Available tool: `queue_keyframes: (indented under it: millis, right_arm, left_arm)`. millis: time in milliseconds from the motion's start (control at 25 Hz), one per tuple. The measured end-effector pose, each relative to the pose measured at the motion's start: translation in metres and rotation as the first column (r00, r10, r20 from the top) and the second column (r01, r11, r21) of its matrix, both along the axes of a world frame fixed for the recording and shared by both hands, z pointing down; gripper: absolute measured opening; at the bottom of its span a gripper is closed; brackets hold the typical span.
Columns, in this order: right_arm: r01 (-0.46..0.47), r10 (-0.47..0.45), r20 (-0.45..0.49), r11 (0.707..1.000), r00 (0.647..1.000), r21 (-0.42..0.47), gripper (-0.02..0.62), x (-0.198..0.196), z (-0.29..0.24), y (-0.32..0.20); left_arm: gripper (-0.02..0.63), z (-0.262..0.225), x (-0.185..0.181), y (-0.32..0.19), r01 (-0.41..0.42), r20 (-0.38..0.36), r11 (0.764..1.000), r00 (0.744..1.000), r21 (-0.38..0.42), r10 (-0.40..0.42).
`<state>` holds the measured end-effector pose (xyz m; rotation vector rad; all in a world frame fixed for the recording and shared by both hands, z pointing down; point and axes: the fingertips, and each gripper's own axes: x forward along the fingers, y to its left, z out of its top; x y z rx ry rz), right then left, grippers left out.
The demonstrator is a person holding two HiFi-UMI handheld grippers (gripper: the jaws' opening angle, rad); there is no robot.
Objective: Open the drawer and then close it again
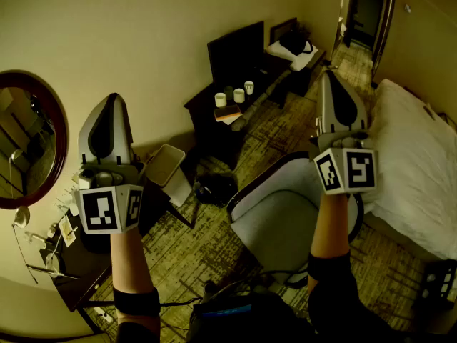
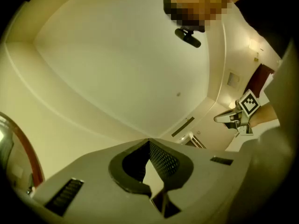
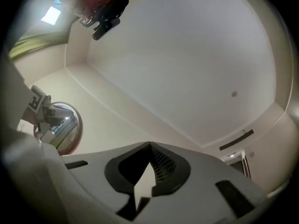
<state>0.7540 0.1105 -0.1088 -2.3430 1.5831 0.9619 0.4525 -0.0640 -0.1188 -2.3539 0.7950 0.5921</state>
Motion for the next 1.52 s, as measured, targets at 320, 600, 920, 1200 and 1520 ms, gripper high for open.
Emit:
queue_keyframes:
  millis: [320,600,920,1200,1520]
  right_arm:
    - [0.083,-0.04,0.14,0.945,0.989,-0.316,0.009,0.004,0.187,-0.037]
    - [0.176,0.026,0.337,0.812,0.941,-0.556,0.009,0.001,0.376,-0.022]
    - [0.314,-0.049,0.407,0.722,0.912,-0.616,0.009,-0.047,0.446,-0.022]
    - [0.558,-0.339,0.445,0.556,0.829,-0.616,0.009,-0.181,0.459,-0.08]
    - [0.675,-0.551,0.43,0.385,0.715,-0.629,0.009,-0.344,0.46,-0.117]
  left_arm:
    - [0.0,0.179,-0.004,-0.043,0.051,0.108,0.932,0.994,-0.359,-0.013]
    - [0.0,0.346,-0.05,-0.049,0.211,0.285,0.815,0.957,-0.54,-0.059]
    - [0.0,0.428,-0.12,-0.01,0.358,0.372,0.697,0.918,-0.621,-0.14]
    - [0.0,0.441,-0.211,0.037,0.52,0.398,0.564,0.854,-0.641,-0.335]
    - [0.0,0.445,-0.355,0.071,0.637,0.405,0.454,0.76,-0.624,-0.509]
